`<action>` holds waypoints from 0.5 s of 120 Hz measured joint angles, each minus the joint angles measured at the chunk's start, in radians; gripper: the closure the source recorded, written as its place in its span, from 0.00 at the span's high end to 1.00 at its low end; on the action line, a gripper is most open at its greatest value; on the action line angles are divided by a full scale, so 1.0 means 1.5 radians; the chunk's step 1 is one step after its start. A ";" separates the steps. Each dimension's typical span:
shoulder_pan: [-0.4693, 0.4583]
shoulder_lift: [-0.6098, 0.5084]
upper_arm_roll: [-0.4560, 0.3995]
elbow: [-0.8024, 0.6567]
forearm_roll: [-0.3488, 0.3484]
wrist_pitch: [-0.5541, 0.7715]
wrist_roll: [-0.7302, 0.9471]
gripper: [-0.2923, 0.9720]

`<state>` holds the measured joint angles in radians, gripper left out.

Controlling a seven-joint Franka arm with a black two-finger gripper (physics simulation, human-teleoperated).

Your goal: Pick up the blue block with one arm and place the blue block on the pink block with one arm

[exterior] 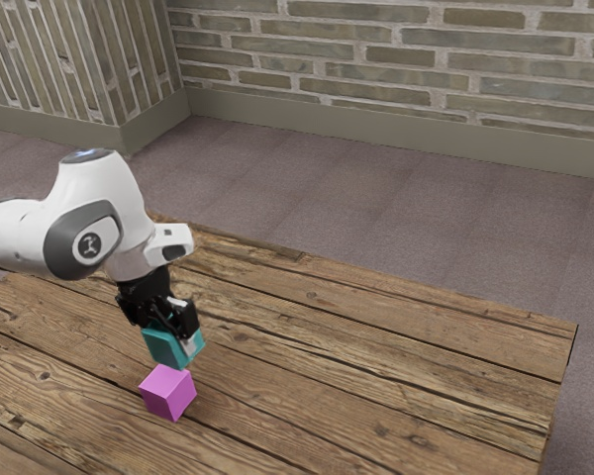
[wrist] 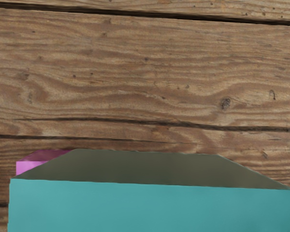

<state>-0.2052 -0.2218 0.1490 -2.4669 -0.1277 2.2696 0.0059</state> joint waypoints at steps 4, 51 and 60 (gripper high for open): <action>0.001 -0.025 0.000 -0.025 0.000 -0.007 0.000 0.54; 0.005 -0.039 0.002 -0.093 0.047 -0.003 0.000 0.54; 0.006 -0.020 0.004 -0.084 0.060 0.014 0.001 0.54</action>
<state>-0.1955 -0.2522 0.1551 -2.5926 -0.0377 2.2905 0.0081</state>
